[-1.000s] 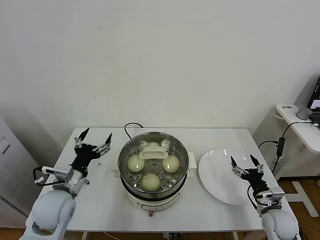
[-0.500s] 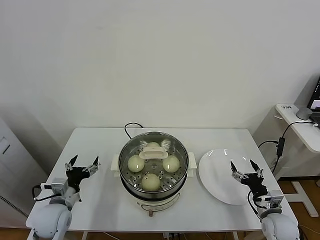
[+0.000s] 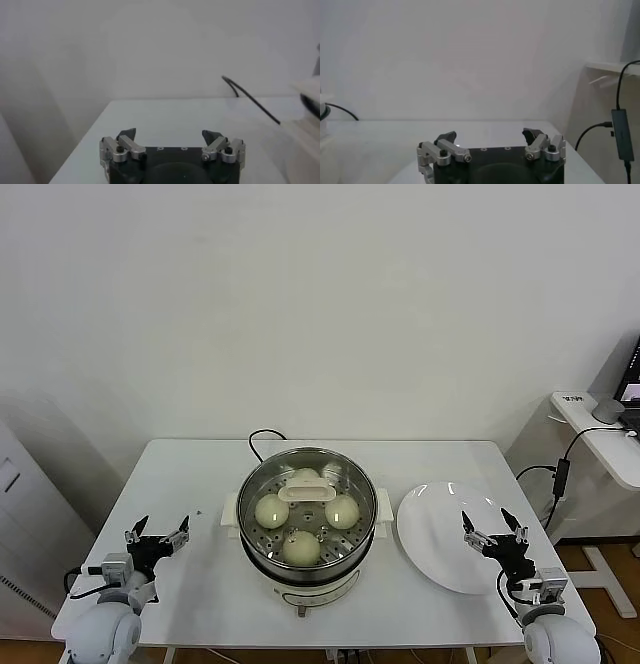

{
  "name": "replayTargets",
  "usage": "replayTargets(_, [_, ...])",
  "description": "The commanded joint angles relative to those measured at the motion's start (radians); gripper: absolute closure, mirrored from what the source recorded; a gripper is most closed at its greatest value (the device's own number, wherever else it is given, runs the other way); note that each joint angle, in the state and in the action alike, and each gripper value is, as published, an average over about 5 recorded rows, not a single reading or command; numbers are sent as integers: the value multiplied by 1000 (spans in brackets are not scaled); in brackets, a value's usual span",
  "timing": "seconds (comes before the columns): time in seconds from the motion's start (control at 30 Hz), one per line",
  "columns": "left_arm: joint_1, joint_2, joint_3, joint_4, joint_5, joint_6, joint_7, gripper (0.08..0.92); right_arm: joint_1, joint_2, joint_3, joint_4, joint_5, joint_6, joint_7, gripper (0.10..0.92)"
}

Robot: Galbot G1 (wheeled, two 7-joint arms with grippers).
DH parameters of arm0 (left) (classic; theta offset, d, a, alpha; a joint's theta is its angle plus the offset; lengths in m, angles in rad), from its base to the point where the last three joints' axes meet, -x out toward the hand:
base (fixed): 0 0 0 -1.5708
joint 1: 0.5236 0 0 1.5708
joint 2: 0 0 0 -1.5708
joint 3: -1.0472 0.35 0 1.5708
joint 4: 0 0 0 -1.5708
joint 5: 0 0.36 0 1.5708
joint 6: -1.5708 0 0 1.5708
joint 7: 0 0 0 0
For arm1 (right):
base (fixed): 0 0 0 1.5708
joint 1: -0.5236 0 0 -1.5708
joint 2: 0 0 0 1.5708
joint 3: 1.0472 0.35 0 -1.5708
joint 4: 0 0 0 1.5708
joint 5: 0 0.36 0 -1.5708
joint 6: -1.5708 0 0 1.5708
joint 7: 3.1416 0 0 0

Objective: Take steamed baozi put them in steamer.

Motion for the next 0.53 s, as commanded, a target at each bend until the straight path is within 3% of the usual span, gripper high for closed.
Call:
replayTargets(0.03, [5, -1, -4, 22, -9, -2, -4, 177, -5, 4, 3, 4, -14, -12, 4, 203])
replayTargets(0.53, [0, -5, -4, -1, -12, 7, -5, 177, -5, 8, 1, -12, -1, -9, -5, 203])
